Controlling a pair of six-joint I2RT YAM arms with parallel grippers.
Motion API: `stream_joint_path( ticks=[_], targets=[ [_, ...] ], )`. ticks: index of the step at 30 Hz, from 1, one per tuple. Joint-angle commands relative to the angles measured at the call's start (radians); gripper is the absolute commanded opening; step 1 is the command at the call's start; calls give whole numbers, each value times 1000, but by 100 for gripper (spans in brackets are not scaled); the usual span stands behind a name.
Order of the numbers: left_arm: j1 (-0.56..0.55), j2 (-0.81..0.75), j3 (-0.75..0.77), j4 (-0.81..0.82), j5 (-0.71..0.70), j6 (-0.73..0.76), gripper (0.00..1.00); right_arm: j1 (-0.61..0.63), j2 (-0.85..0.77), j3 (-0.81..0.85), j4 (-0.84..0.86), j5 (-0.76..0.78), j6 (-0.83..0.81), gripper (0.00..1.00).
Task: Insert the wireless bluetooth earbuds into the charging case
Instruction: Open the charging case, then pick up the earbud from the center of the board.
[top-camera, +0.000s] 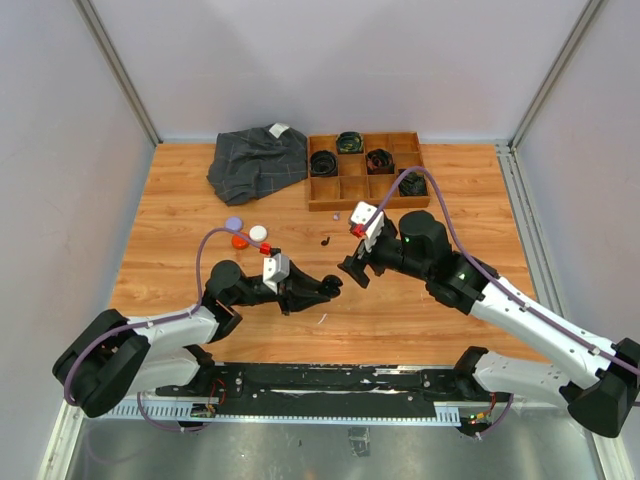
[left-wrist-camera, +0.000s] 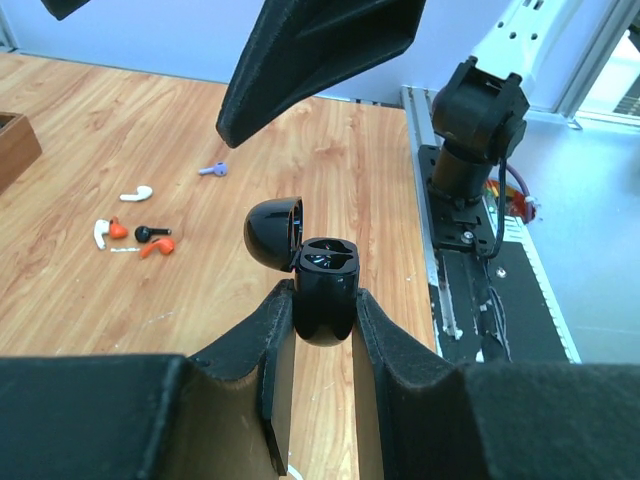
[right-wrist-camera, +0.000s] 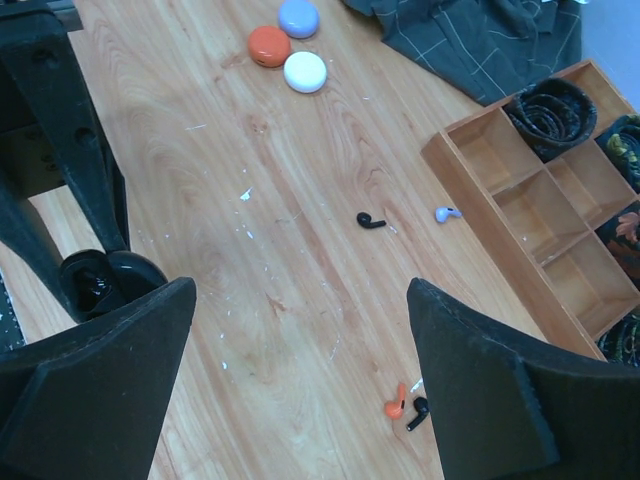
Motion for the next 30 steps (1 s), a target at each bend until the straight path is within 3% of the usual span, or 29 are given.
stream_joint_path(
  ticks=[1,9,15,21,27,30],
  targets=[
    [-1,-11,4,28,-38,-5,0,3,-13,-3,24,49,24,88],
    [12,3,-4,-18,-284,-94,0,-17,31,48,-110,162,94,90],
    [36,-30,-44,-8,-358,-137,0,-110,105,83,-265,211,197,90],
    [68,-100,-47,-101,-396,-120,0,-239,194,100,-345,203,272,88],
    [87,-214,-57,-231,-473,-69,0,-358,303,131,-386,199,312,84],
    [87,-256,-90,-207,-525,-61,0,-407,361,147,-398,189,332,79]
  ],
)
